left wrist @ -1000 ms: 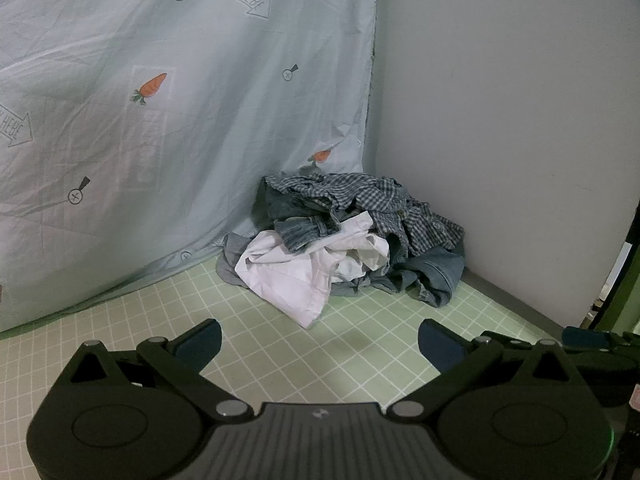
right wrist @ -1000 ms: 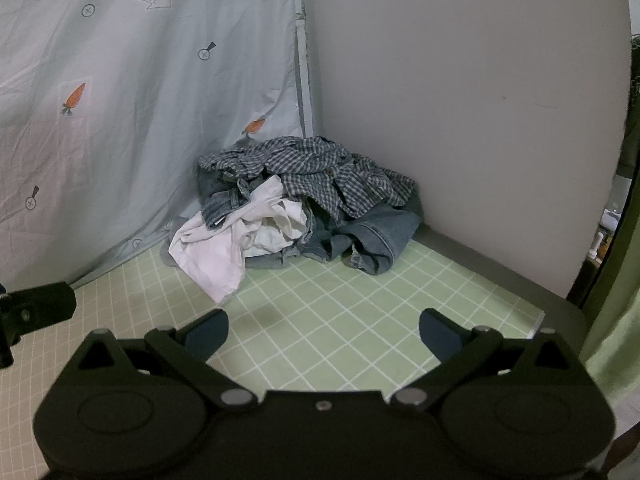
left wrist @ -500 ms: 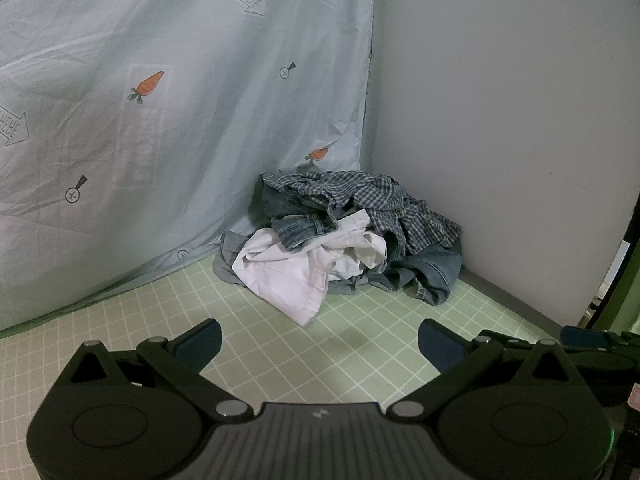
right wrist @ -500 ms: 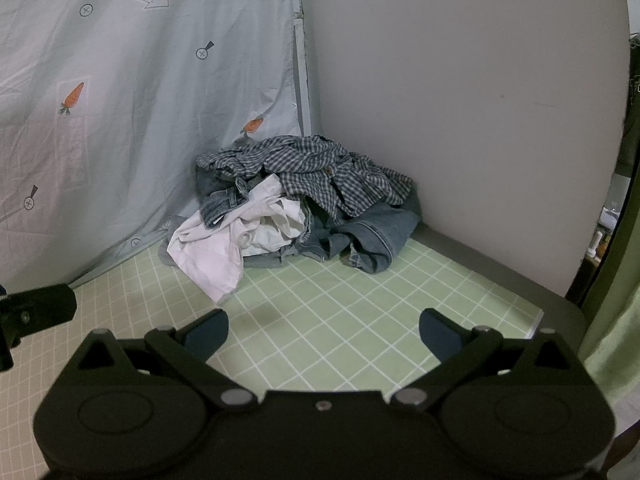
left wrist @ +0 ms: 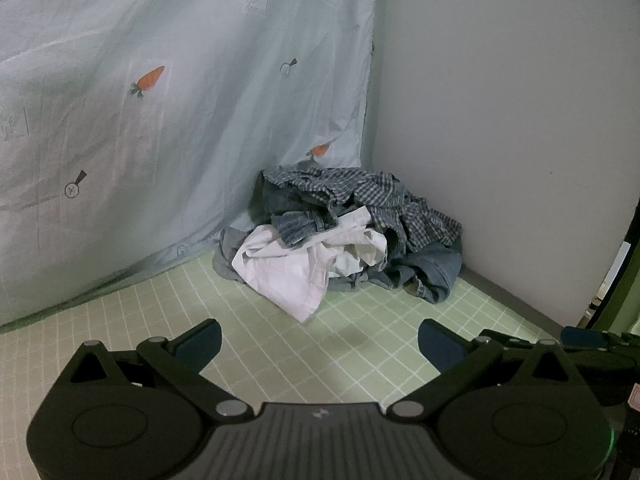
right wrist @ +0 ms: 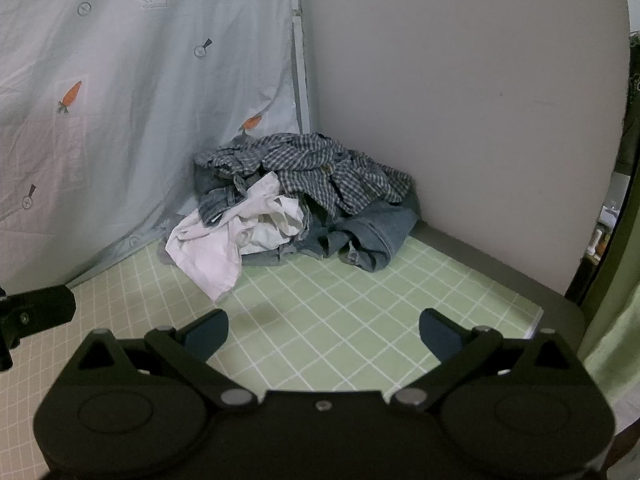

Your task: Fold clothes

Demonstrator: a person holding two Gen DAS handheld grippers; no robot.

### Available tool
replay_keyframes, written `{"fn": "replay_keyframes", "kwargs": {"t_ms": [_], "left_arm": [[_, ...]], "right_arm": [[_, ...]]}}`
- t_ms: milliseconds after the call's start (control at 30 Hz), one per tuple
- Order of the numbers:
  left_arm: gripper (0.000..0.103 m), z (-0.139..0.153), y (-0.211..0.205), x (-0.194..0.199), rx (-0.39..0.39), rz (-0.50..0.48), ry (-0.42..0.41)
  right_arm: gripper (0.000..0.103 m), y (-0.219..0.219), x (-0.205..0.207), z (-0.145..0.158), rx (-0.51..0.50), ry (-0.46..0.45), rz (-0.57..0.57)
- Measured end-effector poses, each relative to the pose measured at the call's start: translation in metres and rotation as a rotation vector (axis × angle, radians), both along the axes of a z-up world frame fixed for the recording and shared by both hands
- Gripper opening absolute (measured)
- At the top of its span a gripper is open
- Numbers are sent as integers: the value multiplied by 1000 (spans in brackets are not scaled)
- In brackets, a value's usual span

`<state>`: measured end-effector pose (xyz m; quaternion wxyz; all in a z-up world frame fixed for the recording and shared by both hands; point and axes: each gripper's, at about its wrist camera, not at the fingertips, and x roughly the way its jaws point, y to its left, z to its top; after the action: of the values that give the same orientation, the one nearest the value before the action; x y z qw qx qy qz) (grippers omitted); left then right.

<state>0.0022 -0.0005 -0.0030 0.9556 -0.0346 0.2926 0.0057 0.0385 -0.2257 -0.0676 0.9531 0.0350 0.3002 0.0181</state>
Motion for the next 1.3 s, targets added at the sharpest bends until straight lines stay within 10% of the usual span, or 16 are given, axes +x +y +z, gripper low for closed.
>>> {"fn": "replay_keyframes", "kwargs": {"t_ms": [600, 1300], "left_arm": [[103, -18, 7, 94, 20, 124, 50], [103, -63, 48, 353, -65, 142, 85]], "right_arm": [[103, 2, 110, -23, 14, 50, 20], [103, 35, 432, -66, 244, 29, -24]]}}
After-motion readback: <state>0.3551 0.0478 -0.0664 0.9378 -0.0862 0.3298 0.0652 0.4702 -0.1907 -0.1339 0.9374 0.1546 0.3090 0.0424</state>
